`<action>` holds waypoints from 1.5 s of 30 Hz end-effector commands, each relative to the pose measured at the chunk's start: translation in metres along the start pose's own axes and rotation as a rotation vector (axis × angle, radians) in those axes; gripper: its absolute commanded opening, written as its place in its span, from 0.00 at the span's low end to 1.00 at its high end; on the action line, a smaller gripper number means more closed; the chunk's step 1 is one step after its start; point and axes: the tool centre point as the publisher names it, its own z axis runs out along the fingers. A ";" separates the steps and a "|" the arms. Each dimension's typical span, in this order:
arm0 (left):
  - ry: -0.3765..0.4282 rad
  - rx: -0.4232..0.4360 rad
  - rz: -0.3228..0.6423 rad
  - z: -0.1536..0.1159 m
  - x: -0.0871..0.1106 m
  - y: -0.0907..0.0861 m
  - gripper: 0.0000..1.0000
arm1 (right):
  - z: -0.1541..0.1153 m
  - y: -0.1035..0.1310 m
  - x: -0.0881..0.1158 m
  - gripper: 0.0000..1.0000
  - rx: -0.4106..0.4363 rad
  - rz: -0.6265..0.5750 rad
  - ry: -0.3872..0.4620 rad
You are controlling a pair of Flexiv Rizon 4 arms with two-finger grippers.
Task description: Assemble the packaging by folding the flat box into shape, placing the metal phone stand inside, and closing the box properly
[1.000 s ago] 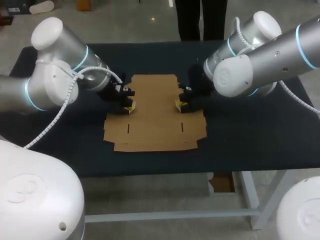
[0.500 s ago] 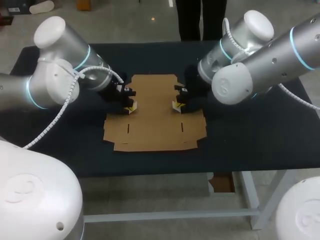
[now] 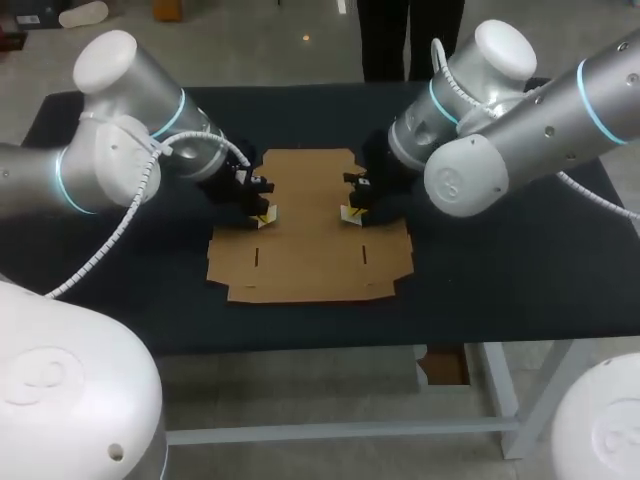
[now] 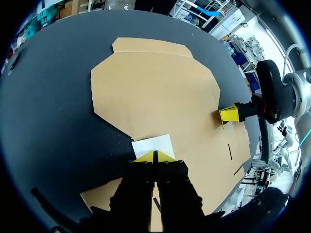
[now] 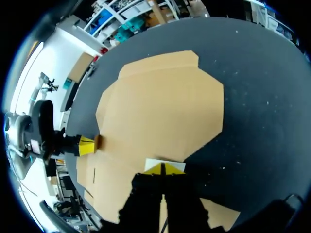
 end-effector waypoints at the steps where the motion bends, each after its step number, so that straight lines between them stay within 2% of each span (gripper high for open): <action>1: -0.011 -0.012 -0.001 0.006 0.002 -0.003 0.00 | 0.004 0.002 0.002 0.00 0.006 0.001 -0.011; 27: -0.089 -0.048 -0.023 0.024 0.003 -0.005 0.00 | 0.025 0.000 -0.004 0.00 0.052 0.020 -0.092; 33: -0.103 -0.056 -0.031 0.023 0.004 -0.004 0.00 | 0.022 -0.002 -0.006 0.00 0.051 0.024 -0.097; 45: -0.077 -0.029 -0.064 -0.002 0.001 -0.005 0.00 | -0.003 0.003 -0.011 0.00 -0.021 0.025 -0.012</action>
